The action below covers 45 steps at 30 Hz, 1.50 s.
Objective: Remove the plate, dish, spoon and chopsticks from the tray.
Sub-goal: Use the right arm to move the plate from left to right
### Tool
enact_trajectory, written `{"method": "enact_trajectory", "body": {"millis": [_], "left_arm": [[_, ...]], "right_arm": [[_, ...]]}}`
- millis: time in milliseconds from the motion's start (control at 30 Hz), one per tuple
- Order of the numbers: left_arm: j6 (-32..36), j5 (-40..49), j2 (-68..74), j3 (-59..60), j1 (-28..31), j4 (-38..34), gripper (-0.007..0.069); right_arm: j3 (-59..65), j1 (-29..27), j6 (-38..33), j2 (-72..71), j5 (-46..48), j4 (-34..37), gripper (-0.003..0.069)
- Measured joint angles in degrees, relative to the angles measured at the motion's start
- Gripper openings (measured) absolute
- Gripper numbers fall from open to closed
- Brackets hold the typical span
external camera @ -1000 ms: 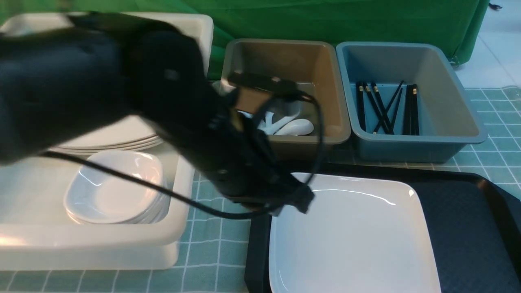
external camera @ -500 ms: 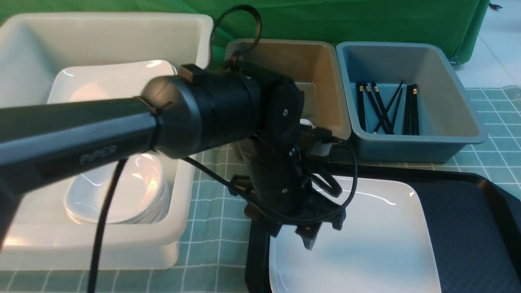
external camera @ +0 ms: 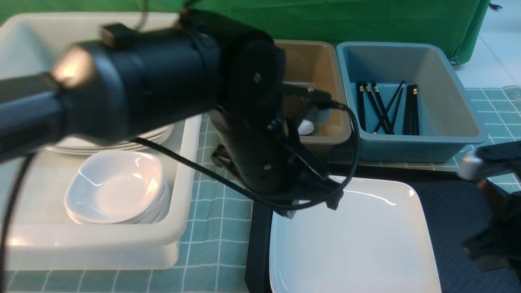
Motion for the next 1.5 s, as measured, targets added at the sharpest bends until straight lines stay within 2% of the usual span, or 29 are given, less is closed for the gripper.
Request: {"method": "enact_trajectory", "body": {"millis": [100,200,300,400,500,633,733,833,867,900,933,1200,1267,1500], "left_arm": [[-1.73,-0.2,-4.56,4.91,0.0,1.89,0.0006],[-2.97,-1.54,-9.06,10.7,0.0,2.03,0.0006],[-3.89,-2.89,-12.09,14.69,0.0,1.93,0.0006],[-5.15,-4.05,-14.99,17.55,0.0,1.93,0.0007],[-5.45,-4.46,-17.37,18.65,0.0,1.98,0.0008],[-5.68,-4.85,-19.59,18.92,0.0,1.98,0.0008],[-5.91,-5.29,-20.21,18.92,0.0,1.98,0.0008],[-6.03,-5.55,-20.36,18.98,0.0,2.25,0.0008],[-6.03,-5.66,-20.36,18.97,0.0,2.38,0.0008],[-6.03,-5.7,-20.36,18.97,0.0,2.43,0.0008],[-6.03,-5.78,-20.36,18.97,0.0,2.43,0.0008],[-6.07,-6.51,-20.36,18.97,0.0,2.43,0.0008],[-6.25,-6.63,-20.36,18.97,0.0,2.31,0.0008],[-5.28,-9.69,-20.3,18.99,0.0,-1.88,0.0008]], "right_arm": [[-0.13,0.0,-0.56,6.72,-3.81,1.78,0.0108],[-1.09,0.0,-0.56,12.23,-7.47,2.4,0.0337],[-1.62,0.0,-0.56,14.87,-10.03,2.52,0.0452],[-1.83,0.0,0.01,17.29,-14.09,2.53,0.0508],[-1.83,0.0,0.96,19.26,-16.05,2.53,0.0521],[-1.83,0.0,1.2,21.47,-16.92,2.59,0.0524],[-2.2,-0.01,1.2,21.76,-16.8,2.72,0.0499],[-2.31,-0.01,1.09,21.84,-16.65,3.82,0.0321],[-2.43,-0.08,1.2,21.84,-16.54,3.85,0.0232],[-2.43,-0.07,1.2,21.77,-16.54,3.88,0.0221],[-2.55,-0.3,1.69,21.78,-16.62,4.31,0.0172],[-2.37,-1.22,3.42,19.97,-16.17,2.74,0.0153],[-2.37,-3.14,3.63,18.78,-15.84,2.46,0.0123],[-2.37,-14.42,3.63,18.08,-14.01,0.93,0.0119]]}}
